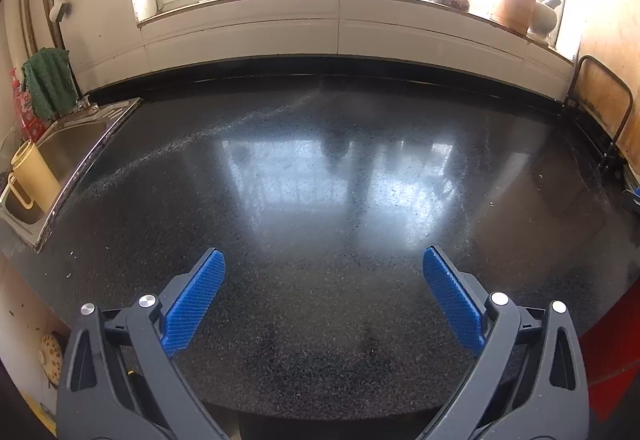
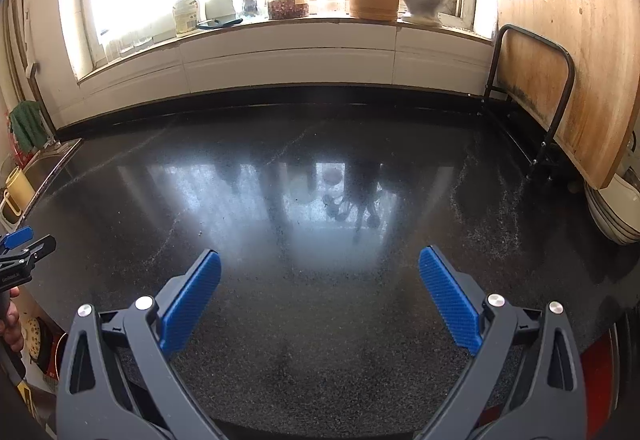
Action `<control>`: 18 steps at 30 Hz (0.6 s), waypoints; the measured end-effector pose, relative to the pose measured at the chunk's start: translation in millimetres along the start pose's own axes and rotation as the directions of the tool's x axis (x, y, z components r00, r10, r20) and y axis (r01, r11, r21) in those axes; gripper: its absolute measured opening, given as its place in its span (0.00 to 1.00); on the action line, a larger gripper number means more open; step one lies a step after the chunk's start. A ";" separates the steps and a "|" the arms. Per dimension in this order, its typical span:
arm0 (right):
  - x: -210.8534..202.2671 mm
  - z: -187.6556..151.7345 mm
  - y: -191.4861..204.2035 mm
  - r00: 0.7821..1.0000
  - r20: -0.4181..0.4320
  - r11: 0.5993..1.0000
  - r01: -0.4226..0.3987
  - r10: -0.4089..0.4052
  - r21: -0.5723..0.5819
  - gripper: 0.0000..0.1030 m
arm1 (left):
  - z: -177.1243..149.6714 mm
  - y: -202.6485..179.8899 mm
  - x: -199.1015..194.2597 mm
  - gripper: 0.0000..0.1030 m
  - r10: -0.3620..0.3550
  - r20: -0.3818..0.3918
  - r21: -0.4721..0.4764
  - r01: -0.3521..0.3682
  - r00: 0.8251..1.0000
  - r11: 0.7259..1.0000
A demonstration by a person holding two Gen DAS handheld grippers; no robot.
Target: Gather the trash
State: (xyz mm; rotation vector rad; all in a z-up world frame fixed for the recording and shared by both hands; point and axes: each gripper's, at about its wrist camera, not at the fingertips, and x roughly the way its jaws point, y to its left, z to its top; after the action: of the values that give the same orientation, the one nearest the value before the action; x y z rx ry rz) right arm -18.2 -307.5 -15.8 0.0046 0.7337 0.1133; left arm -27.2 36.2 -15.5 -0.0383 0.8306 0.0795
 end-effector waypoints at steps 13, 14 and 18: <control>0.4 -1.3 1.7 1.000 -0.004 1.000 0.000 0.000 -0.004 0.93 | 0.3 2.2 -0.4 0.94 -0.004 0.000 0.001 0.004 1.000 1.000; 0.0 -1.5 2.1 1.000 -0.004 1.000 0.000 0.000 -0.004 0.93 | 0.1 2.6 -0.5 0.94 -0.004 0.001 0.001 0.004 1.000 1.000; -0.9 -2.2 2.5 1.000 -0.006 1.000 0.002 -0.002 -0.003 0.93 | -0.9 3.2 -0.3 0.93 -0.003 0.000 0.000 0.003 1.000 1.000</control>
State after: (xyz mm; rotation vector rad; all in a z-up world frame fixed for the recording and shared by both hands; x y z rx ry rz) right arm -20.6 -305.2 -16.7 0.0010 0.7394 0.1126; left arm -28.3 39.3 -15.9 -0.0397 0.8305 0.0761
